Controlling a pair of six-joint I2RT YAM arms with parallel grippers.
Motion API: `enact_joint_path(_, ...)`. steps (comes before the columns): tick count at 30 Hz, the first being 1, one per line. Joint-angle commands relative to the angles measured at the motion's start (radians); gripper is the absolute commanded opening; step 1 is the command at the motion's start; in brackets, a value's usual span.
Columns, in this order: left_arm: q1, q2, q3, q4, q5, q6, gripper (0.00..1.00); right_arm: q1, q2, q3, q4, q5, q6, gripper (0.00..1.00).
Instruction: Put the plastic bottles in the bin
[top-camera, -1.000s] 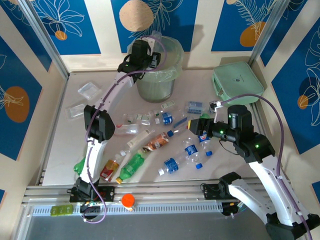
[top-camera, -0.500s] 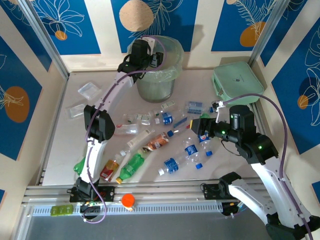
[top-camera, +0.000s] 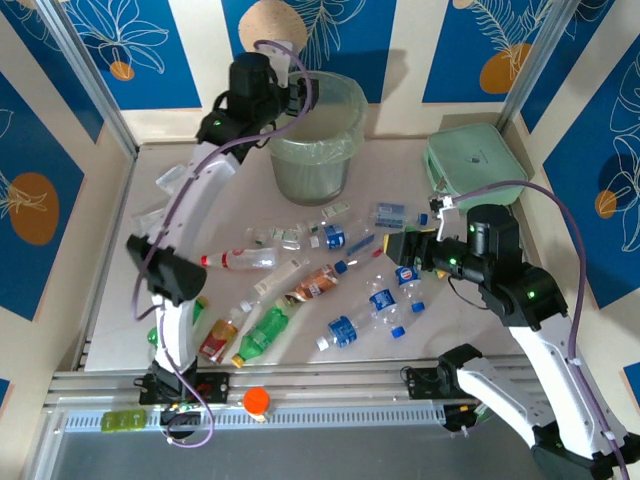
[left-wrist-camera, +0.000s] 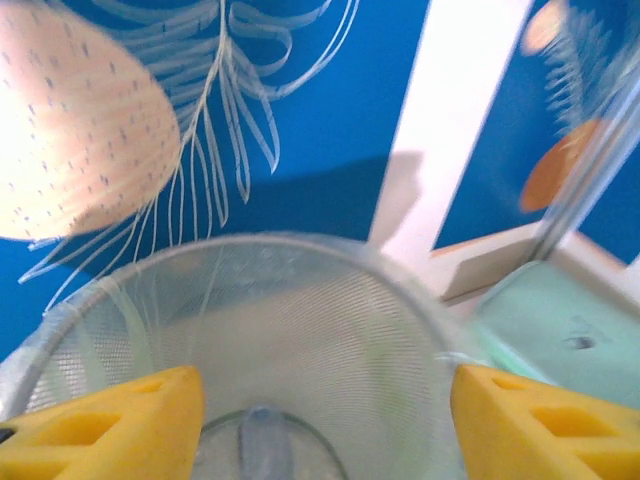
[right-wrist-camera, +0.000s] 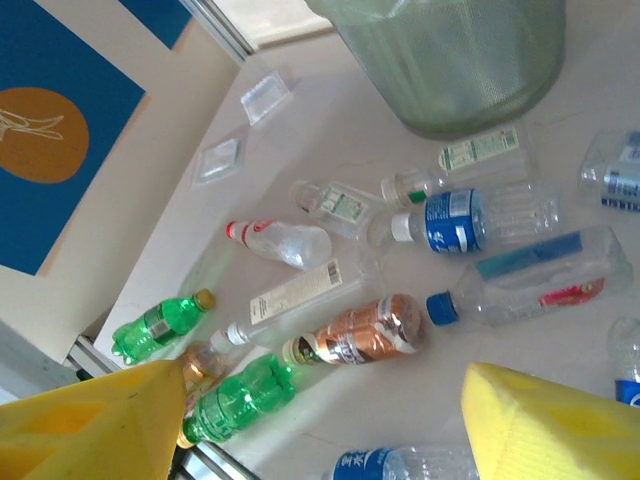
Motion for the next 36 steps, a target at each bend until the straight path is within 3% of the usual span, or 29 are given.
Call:
enact_joint_path(1,-0.055,-0.187,-0.199,-0.071,-0.01,-0.089,0.64,0.017,0.02,-0.003,-0.059,-0.002,0.043,0.72)
enact_joint_path(3,-0.067,-0.318,-0.408,-0.03,-0.019,-0.181,0.67,0.042,0.033,-0.032,-0.047,-0.043,0.07,0.72)
enact_joint_path(7,-0.056,-0.549,-0.75,-0.038,0.091,-0.331,0.72,0.142,0.057,-0.055,-0.102,0.067,0.161,0.72)
enact_joint_path(10,-0.057,-0.701,-0.936,-0.079,0.161,-0.346,0.73,0.203,0.1,-0.038,-0.139,0.031,0.217,0.69)
enact_joint_path(12,-0.058,-0.781,-1.022,-0.117,0.187,-0.315,0.74,0.278,0.127,-0.024,-0.176,0.078,0.257,0.69)
enact_joint_path(15,-0.058,-0.872,-1.105,-0.206,0.133,-0.282,0.76,0.351,0.158,-0.028,-0.233,0.162,0.325,0.76)
enact_joint_path(18,-0.057,-0.971,-1.194,-0.219,0.101,-0.255,0.78,0.36,0.197,-0.052,-0.255,0.141,0.388,0.8)
enact_joint_path(21,-0.058,-1.041,-1.248,-0.229,0.082,-0.235,0.8,0.401,0.226,-0.073,-0.278,0.231,0.554,0.9)
enact_joint_path(24,-0.058,-1.083,-1.282,-0.237,0.071,-0.223,0.81,0.439,0.229,-0.118,-0.289,0.298,0.871,0.85)
enact_joint_path(28,-0.058,-1.118,-1.318,-0.253,0.039,-0.205,0.82,0.574,0.306,-0.115,-0.26,0.381,1.229,0.78)
enact_joint_path(32,-0.096,-1.155,-1.353,-0.251,-0.072,-0.19,0.83,0.609,0.508,-0.01,-0.416,0.377,1.417,0.74)
enact_joint_path(36,-0.145,-1.193,-1.384,-0.253,-0.143,-0.18,0.83,0.634,0.619,-0.017,-0.385,0.342,1.517,0.75)
